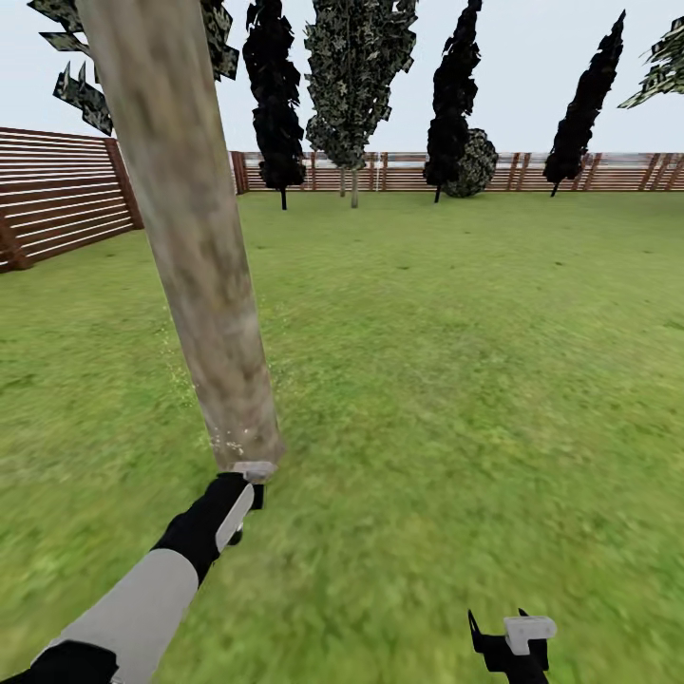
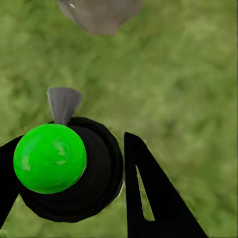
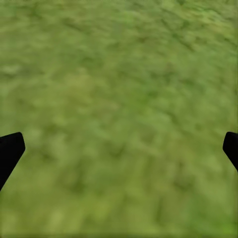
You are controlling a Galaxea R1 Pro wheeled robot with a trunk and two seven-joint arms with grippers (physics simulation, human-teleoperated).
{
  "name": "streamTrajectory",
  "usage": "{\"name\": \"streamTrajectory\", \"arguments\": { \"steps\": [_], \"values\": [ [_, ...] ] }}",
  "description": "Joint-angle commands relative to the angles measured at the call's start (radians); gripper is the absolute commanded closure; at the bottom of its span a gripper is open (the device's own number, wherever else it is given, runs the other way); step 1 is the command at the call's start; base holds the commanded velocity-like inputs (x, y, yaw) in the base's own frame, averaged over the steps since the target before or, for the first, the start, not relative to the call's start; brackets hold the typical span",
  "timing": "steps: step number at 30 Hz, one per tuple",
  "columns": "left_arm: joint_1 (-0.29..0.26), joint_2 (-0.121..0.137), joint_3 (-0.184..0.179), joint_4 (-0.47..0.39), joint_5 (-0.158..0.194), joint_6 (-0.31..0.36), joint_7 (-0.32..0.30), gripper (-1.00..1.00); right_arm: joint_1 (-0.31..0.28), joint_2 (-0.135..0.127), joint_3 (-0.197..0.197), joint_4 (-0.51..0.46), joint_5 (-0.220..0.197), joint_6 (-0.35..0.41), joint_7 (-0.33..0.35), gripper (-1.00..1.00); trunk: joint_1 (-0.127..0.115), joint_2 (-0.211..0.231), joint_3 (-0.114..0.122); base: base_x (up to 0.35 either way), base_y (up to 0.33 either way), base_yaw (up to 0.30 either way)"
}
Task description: In the garden, pick up the pesticide atomizer on the floor and spray pesticide onto both trees until each tree trunk is fully covered.
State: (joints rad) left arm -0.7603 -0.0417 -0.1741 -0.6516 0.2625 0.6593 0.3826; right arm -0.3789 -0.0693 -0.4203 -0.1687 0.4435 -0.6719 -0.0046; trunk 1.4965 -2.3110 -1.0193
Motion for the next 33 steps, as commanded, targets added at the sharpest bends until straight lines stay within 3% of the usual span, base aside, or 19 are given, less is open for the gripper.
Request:
{"name": "streamTrajectory", "arguments": {
  "steps": [1, 3, 4, 11, 13, 16, 18, 21, 24, 28, 31, 33],
  "values": [
    [0.001, 0.026, 0.002, 0.0, 0.01, 0.0, -0.002, 1.0, 0.0, 0.0, 0.0, 0.0, 0.0, 0.0, 0.0, -1.0, 0.0, 0.0, 0.0, 0.0, 0.0, 0.0],
    [0.001, 0.074, 0.004, 0.0, 0.018, 0.002, -0.018, 1.0, 0.0, 0.0, 0.0, 0.0, 0.0, 0.0, 0.0, -1.0, 0.0, 0.0, 0.0, 0.0, 0.0, 0.0],
    [0.0, 0.084, 0.004, 0.0, 0.019, 0.003, -0.053, 1.0, 0.0, 0.0, 0.0, -0.001, 0.0, 0.0, 0.0, -1.0, 0.0, 0.0, 0.0, 0.0, 0.0, 0.043],
    [-0.065, 0.014, 0.003, -0.007, 0.018, 0.026, -0.078, 1.0, 0.0, 0.0, 0.0, 0.0, 0.0, 0.0, -0.001, -1.0, 0.0, 0.0, 0.0, 0.0, 0.0, 0.229],
    [-0.074, 0.022, 0.006, -0.034, 0.019, 0.043, -0.078, 1.0, 0.0, 0.0, 0.0, 0.0, 0.0, 0.0, -0.001, -1.0, 0.0, 0.0, 0.0, 0.0, 0.0, 0.055],
    [-0.074, 0.09, 0.091, -0.071, 0.025, 0.08, -0.08, 1.0, 0.0, 0.0, 0.0, 0.0, 0.0, -0.001, -0.001, -1.0, 0.0, 0.0, 0.0, 0.0, 0.0, 0.005],
    [-0.069, 0.09, 0.094, -0.073, 0.02, 0.081, -0.079, 1.0, 0.0, 0.0, 0.0, 0.0, 0.0, 0.0, -0.001, -1.0, 0.0, 0.0, 0.0, 0.0, 0.0, 0.0],
    [-0.07, 0.05, 0.093, -0.075, 0.016, 0.083, -0.079, 1.0, 0.0, 0.0, 0.0, 0.0, 0.0, 0.0, 0.0, -1.0, 0.0, 0.0, 0.0, 0.0, -0.021, 0.0],
    [-0.072, 0.039, 0.072, -0.075, 0.015, 0.083, -0.079, 1.0, 0.0, 0.0, 0.0, 0.0, 0.0, 0.0, -0.001, -1.0, 0.0, 0.0, 0.0, 0.0, -0.229, 0.182],
    [-0.069, 0.048, 0.069, -0.075, 0.014, 0.083, -0.079, 1.0, 0.0, 0.0, 0.0, 0.0, 0.0, 0.0, -0.001, -1.0, 0.0, 0.0, 0.0, 0.0, -0.18, 0.156],
    [-0.073, 0.072, 0.072, -0.075, 0.012, 0.083, -0.079, 1.0, 0.0, 0.0, 0.0, 0.0, 0.0, 0.0, 0.0, -1.0, 0.0, 0.0, 0.0, 0.0, -0.011, 0.008],
    [-0.077, 0.072, 0.071, -0.087, 0.014, 0.085, -0.079, 1.0, 0.0, 0.0, 0.0, 0.0, 0.0, 0.0, -0.001, -1.0, 0.0, 0.0, 0.0, 0.0, -0.001, 0.001]
  ]
}}
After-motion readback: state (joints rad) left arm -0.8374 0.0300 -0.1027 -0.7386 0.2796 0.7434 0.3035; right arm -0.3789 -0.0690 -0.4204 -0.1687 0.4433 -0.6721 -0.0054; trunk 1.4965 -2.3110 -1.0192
